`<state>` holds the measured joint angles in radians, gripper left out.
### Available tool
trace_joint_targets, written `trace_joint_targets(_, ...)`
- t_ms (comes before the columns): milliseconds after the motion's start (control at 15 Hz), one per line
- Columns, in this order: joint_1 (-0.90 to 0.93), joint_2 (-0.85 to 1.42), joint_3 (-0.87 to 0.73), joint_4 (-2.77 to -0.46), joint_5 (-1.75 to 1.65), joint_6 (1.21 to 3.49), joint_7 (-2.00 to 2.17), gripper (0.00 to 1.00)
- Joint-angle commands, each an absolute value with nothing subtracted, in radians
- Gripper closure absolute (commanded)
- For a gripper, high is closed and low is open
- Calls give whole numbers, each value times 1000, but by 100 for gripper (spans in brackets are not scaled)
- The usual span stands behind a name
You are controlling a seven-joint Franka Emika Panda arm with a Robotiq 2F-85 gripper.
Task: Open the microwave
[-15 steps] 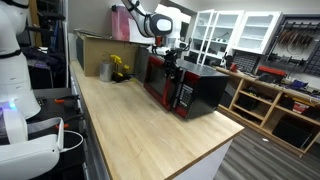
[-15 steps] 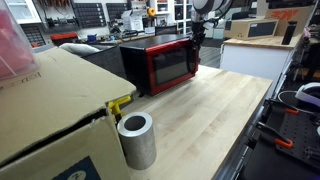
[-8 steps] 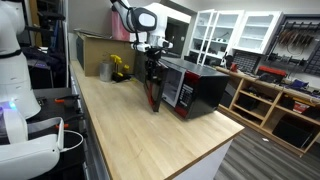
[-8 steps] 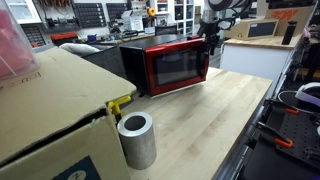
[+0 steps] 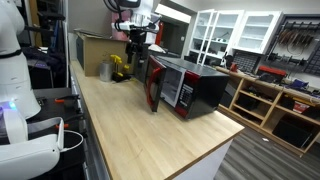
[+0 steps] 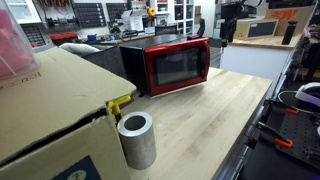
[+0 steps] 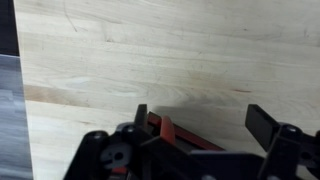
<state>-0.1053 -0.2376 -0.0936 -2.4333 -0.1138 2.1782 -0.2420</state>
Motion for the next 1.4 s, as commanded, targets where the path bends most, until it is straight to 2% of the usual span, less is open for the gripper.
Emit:
trace_joint_targets(0,-98,-327,-117,-2401,-116,2087,-309,0)
trace_joint_targets(467,-109,-193,-152,-2200,-79,2090,-226,0)
trace_joint_targets(1333,-107,273,-140,-1723,-24,2134,238,0)
